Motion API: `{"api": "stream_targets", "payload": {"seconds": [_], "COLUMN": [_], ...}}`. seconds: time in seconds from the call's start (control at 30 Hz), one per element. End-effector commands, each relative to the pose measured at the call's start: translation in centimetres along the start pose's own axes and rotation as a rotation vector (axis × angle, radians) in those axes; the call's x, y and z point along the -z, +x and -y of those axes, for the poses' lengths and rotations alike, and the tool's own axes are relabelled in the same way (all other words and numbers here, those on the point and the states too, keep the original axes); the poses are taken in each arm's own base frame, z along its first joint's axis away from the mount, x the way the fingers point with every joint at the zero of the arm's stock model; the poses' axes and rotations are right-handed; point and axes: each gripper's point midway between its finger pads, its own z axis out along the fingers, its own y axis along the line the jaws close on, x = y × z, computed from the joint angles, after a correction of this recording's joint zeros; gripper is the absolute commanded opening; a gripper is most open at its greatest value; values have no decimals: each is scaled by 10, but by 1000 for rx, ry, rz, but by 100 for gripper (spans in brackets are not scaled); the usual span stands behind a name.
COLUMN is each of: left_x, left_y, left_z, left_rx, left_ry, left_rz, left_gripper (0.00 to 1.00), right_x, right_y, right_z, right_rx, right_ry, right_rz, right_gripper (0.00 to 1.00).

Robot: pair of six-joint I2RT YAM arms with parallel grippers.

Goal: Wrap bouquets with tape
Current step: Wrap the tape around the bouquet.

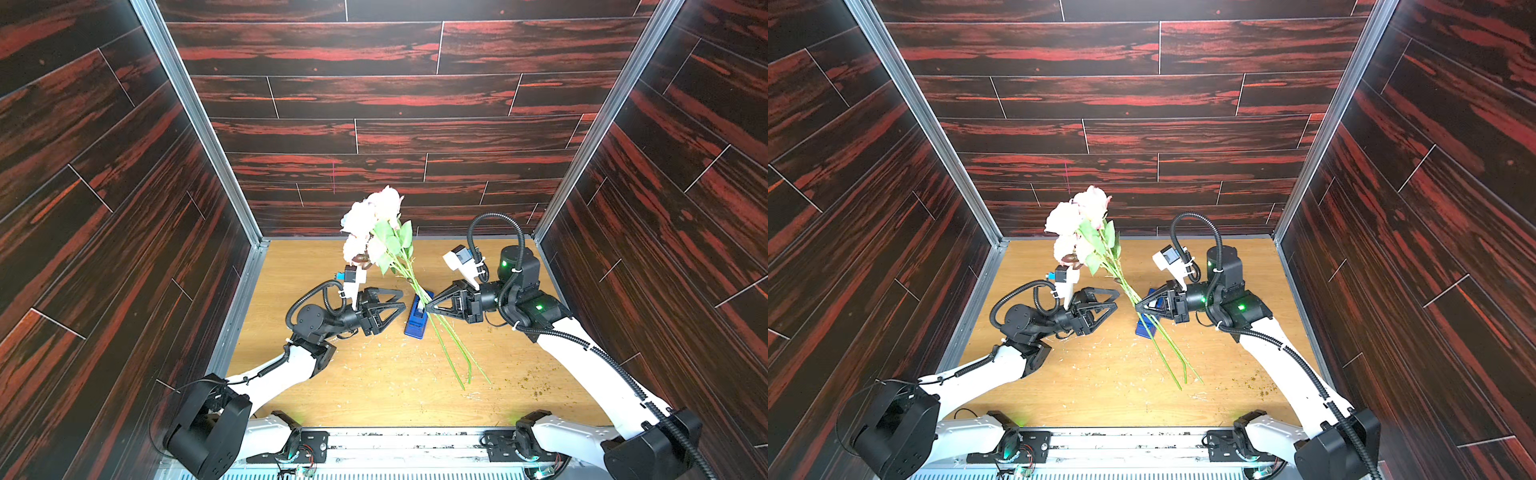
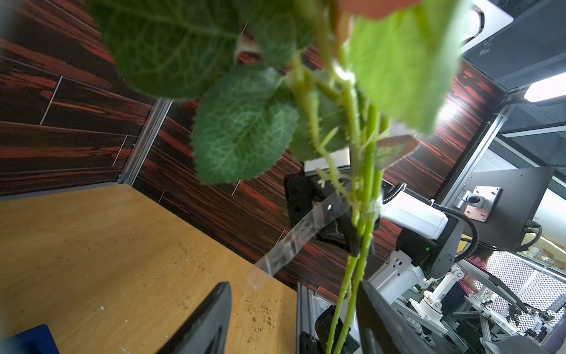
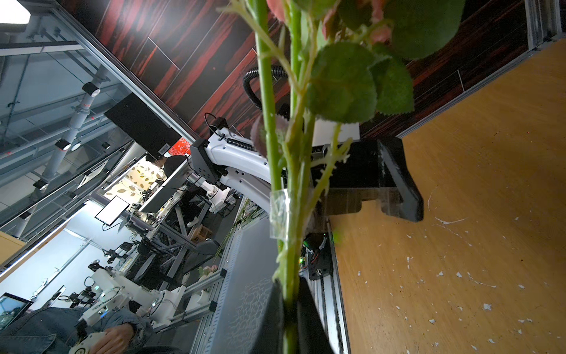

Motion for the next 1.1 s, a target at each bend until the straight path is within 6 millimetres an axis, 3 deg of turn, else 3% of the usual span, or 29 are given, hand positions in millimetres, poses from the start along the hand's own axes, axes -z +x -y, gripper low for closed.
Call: {"api": "stream_targets", "payload": {"seconds": [0.0,0.37,0.67,0.83,1.07], "left_x": [-7,-16,-15,-14,-12], "left_y": [-16,-26,-20,-18,-16], "left_z": [12,20,22,19,17], "left_rx": [-58,-63,-48,-46,-41], "left_ry": [55,103,111,95,76], "left_rz": [11,2,-15,-20,-21], "left_gripper": [67,67,58,50,28], "right_x": [3,2,2,2,3], "right_y": [-3,-1,-4,-4,-2], "right_z": [-17,-16,-15,-14,-13], "right_rx": [39,32,34,33,36], "right_ry": [-39,-41,-33,-24,-9], "right_rz": [3,2,1,-2,-6], "right_gripper": [0,0,0,0,0]}}
